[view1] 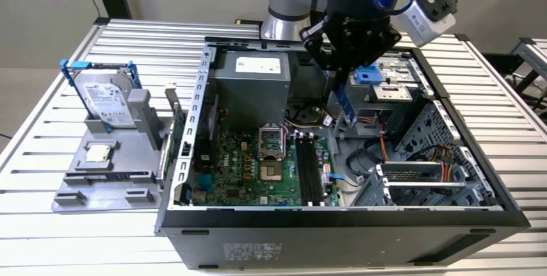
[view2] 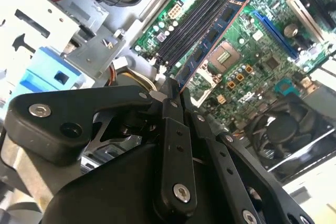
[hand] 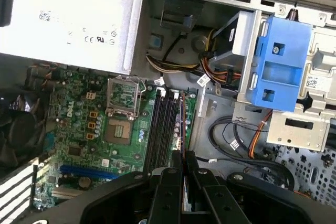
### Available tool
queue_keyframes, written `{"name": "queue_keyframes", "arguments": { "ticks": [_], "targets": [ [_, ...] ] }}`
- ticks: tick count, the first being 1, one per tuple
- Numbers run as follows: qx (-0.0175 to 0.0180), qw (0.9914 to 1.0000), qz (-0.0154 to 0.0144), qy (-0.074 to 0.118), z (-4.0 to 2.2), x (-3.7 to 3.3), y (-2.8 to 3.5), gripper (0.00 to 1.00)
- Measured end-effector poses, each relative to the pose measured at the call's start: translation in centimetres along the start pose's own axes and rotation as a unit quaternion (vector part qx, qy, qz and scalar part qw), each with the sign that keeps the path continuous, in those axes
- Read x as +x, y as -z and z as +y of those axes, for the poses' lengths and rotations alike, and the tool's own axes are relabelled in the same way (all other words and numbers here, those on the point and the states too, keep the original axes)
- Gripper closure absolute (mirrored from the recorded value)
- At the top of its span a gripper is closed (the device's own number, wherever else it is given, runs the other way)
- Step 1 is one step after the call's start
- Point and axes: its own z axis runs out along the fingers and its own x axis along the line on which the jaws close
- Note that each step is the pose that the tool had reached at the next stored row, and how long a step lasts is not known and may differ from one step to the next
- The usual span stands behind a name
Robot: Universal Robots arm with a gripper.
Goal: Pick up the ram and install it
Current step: 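Insert the ram into the slot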
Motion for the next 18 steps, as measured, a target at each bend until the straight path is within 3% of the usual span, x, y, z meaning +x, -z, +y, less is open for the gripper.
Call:
{"name": "queue_keyframes", "arguments": {
  "ticks": [4, 10, 13, 16, 18],
  "targets": [
    [0.0008, 0.99974, 0.0000, -0.023, 0.00, 0.00, -0.03, 1.00],
    [0.0009, 0.99968, 0.0005, -0.025, 0.01, 0.00, -0.07, 1.00],
    [0.0005, 0.99966, 0.0053, -0.025, 0.00, 0.00, -0.18, 1.00],
    [-0.0002, 0.99954, 0.0127, -0.027, 0.00, -0.01, -0.40, 1.00],
    [-0.0005, 0.99947, 0.0153, -0.029, 0.00, -0.02, -0.60, 1.00]
  ]
}}
